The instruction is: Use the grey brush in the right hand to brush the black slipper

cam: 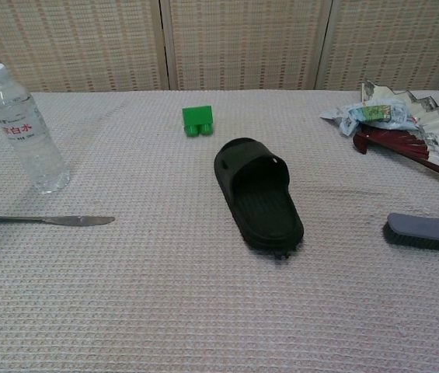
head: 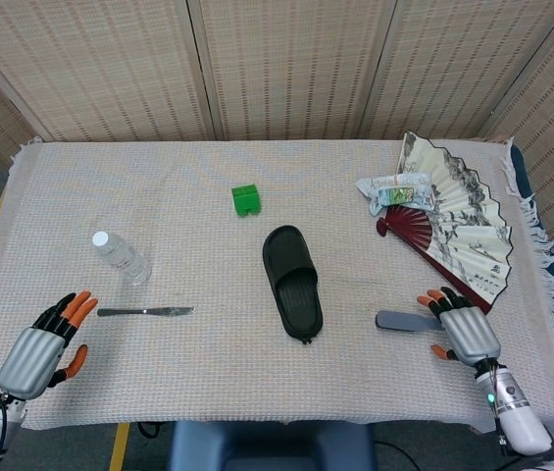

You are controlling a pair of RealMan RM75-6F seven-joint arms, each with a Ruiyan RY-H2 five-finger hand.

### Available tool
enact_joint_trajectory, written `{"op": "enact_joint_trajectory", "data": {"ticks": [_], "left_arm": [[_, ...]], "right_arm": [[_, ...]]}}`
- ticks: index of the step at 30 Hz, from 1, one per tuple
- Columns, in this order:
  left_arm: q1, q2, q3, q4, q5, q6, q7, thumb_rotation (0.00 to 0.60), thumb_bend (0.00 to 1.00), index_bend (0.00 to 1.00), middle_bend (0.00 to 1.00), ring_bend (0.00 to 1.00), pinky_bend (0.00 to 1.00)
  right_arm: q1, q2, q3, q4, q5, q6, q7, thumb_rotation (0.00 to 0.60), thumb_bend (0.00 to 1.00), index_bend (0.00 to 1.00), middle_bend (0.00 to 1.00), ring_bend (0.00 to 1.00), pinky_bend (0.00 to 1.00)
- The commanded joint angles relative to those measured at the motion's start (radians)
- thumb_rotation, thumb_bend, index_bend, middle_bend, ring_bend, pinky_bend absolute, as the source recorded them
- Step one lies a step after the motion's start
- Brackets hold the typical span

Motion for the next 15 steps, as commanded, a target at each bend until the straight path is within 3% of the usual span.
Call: {"op": "enact_joint_trajectory", "data": {"ticks": [1, 9, 15], "left_arm": [[0.000, 0.001, 0.000, -0.002, -0.001, -0.001, 0.002, 0.600, 0.52, 0.00, 0.00, 0.00, 0.19], [-0.003, 0.001, 0.001, -0.004, -0.002, -0.008, 0.005, 0.600, 0.53, 0.00, 0.00, 0.00, 0.19], [-0.007, 0.000, 0.002, -0.005, -0.001, -0.017, 0.008, 0.600, 0.53, 0.00, 0.00, 0.00, 0.19]], "right_arm": [[0.018, -0.031, 0.008, 0.035, 0.025, -0.022, -0.010, 0.600, 0.18, 0.29, 0.21, 0.11, 0.27], [0.030, -0.064, 0.015, 0.090, 0.071, -0.049, -0.004, 0.600, 0.21, 0.36, 0.25, 0.18, 0.35], [0.041, -0.077, 0.016, 0.108, 0.091, -0.058, -0.006, 0.600, 0.21, 0.42, 0.31, 0.27, 0.49]]}}
